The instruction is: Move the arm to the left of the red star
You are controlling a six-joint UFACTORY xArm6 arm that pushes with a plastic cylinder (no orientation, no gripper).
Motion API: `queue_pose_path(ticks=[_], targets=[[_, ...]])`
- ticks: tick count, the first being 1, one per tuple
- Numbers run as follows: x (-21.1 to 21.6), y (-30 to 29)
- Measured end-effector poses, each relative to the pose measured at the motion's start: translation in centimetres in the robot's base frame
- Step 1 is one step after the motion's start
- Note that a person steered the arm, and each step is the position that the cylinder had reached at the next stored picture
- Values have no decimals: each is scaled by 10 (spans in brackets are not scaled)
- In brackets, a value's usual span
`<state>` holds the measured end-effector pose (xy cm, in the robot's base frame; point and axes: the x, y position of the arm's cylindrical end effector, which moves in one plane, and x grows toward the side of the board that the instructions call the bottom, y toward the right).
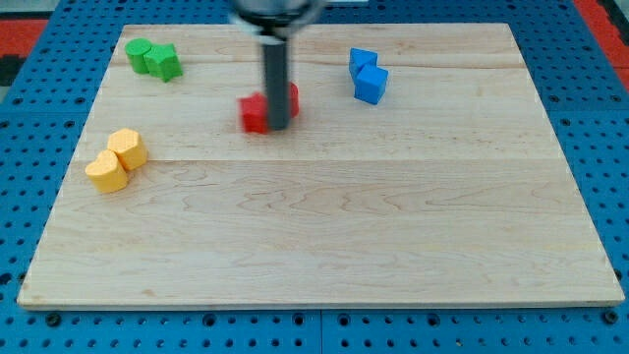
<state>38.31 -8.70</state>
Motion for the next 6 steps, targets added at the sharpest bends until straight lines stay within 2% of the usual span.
queue_pose_path(ticks=[1, 2, 3, 4, 6], targets=[[0, -37], [-13, -46], [35, -55], [26, -102], [-44, -143]])
